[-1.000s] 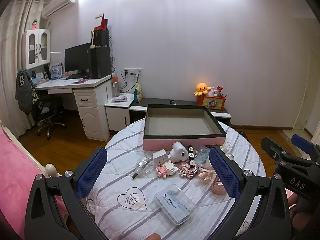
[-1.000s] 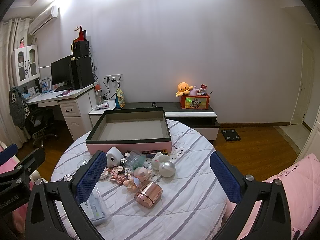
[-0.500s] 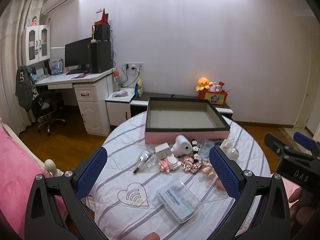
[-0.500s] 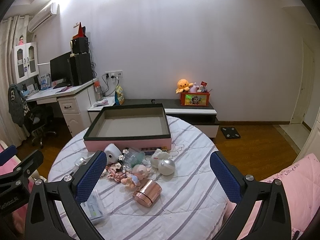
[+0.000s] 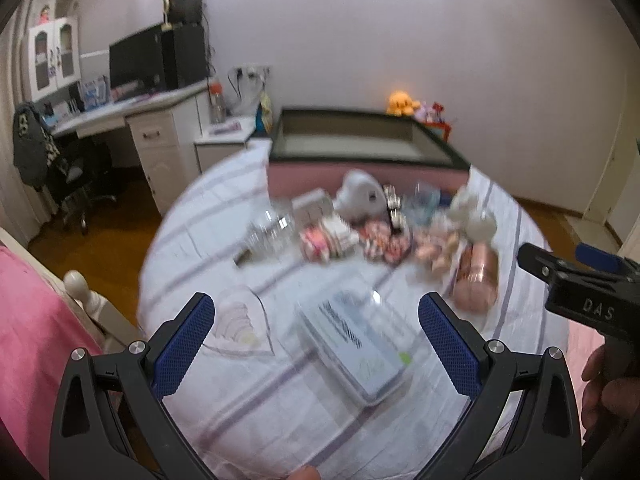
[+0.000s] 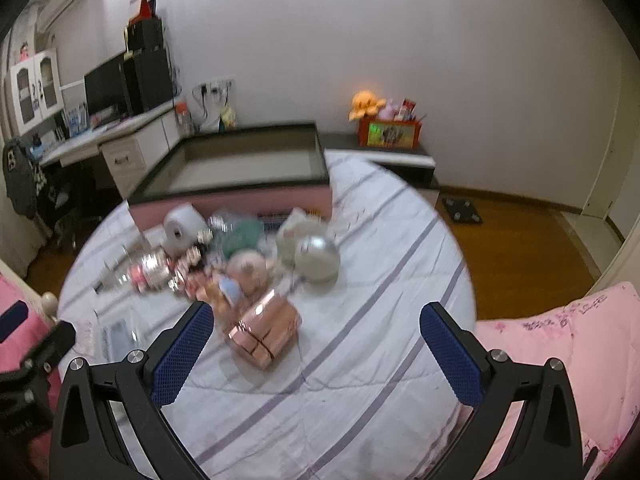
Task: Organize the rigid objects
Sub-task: 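Grasp the clear Dental Flossers case with the left tool while the right tool grasps the rose-gold tin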
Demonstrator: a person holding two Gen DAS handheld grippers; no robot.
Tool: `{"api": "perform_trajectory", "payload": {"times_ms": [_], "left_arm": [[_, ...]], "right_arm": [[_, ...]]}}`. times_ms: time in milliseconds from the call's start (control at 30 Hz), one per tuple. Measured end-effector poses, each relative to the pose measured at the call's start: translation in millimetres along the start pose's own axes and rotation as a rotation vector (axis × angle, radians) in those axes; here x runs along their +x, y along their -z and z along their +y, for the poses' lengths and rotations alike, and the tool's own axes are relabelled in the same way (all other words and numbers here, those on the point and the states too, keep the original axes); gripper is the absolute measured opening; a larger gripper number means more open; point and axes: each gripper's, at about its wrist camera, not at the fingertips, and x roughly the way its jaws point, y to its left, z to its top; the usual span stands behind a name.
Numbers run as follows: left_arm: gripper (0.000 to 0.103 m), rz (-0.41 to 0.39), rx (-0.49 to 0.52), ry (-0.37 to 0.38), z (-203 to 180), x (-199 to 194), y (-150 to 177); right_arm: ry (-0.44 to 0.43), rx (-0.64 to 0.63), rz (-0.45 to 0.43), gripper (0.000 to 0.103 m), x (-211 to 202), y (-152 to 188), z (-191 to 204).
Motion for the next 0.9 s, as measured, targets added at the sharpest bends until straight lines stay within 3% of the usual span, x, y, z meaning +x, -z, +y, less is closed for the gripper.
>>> {"api": "perform_trajectory", "payload": {"times_ms": [167,467,567,700,900], "left_arm": [[0.103,0.061,0.005,0.010,-7.8,23.9,12.1],[0.103,0.099,-0.009,0.031,-18.8,61.9,8.5],[0.098,0.115,-0.008,0.068,-18.4,69.4,10.2],[0.094,0.120,-0.014,0.116,-19.0,72.3,10.4],[0.086,0.121,-0.046,0.164,-7.1,71.9,6.0]], "right_arm": [[-0.049,-0.028,0.065,0.103,27.7,7.9,7.1],[-0.130,-0.057,0.118,0.103,67.7,8.0,15.5],[-0.174,-0.067,0.136,0.090,73.5,9.6,17.8],[-0.199,-0.077,0.146,0.063,79.3,12.6,19.2],[-0.213,-0.066,0.139,0.058,78.0,11.9,13.0]]}}
